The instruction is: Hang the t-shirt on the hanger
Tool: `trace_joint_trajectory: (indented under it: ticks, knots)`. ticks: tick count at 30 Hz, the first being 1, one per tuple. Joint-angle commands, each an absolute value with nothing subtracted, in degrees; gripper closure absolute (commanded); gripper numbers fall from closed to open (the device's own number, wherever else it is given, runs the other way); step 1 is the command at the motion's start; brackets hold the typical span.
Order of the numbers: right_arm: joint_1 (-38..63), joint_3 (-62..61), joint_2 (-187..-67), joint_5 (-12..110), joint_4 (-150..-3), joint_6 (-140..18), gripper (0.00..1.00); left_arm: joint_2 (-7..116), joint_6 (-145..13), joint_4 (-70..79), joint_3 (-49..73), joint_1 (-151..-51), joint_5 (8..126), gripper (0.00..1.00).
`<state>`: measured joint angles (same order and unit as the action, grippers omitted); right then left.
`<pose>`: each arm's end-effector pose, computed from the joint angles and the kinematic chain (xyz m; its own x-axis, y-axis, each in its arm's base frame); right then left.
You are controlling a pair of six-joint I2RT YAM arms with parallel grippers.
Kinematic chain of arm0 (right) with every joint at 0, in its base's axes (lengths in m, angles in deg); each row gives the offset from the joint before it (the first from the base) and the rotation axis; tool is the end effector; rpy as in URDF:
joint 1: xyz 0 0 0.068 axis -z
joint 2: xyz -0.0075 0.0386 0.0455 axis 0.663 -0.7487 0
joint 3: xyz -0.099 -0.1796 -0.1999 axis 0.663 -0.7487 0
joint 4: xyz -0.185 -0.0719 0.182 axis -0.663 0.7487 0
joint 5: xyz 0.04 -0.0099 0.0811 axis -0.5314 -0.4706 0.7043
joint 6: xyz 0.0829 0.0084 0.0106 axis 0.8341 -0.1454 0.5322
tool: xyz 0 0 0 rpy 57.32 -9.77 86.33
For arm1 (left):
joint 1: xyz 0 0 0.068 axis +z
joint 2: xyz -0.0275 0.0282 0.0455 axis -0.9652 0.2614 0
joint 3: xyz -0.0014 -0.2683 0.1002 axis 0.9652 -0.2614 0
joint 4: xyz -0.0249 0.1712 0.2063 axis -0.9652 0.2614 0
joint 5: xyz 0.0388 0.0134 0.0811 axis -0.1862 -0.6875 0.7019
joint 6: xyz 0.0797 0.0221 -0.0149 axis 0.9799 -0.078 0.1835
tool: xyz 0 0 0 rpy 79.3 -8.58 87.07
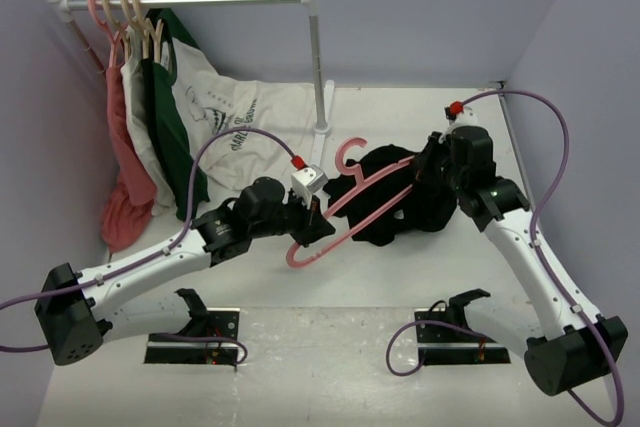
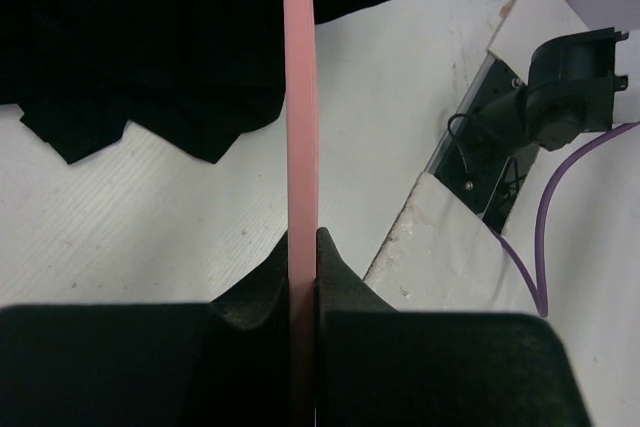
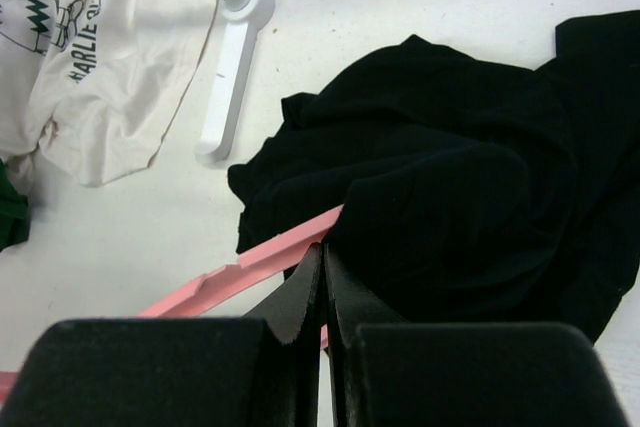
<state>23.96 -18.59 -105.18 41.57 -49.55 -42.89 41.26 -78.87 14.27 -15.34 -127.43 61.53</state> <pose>0.2493 0.0790 0.3343 -0.5472 0.2696 -0.7924 -0.0802 0.9255 0.3702 0.1578 -0.2346 0.2783 -0.6121 0.1347 -0.7793 0.7104 0.5265 -0.4670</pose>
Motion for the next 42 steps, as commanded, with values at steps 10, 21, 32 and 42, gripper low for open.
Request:
trace_joint_trajectory:
  ticks: [10, 21, 32, 42]
  knots:
    - [22.8, -10.2, -102.9, 59.9, -49.1, -42.3, 1.0, 47.7, -78.4, 0.3, -12.7, -127.8, 54.3, 1.0]
    - [20.6, -7.1, -102.5, 81.8, -52.3, -40.6, 1.0, 47.8, -73.0, 1.3, -2.4, -127.8, 56.1, 1.0]
    - [19.6, -4.2, -104.0, 67.5, -48.0, -41.7, 1.0, 39.1, -79.0, 11.6, -5.8, -127.7, 85.5, 1.0]
    - [19.0, 0.5, -105.6, 67.8, -46.4, -42.2, 1.0, 25.5, -87.6, 19.1, -13.0, -127.7, 98.3, 1.0]
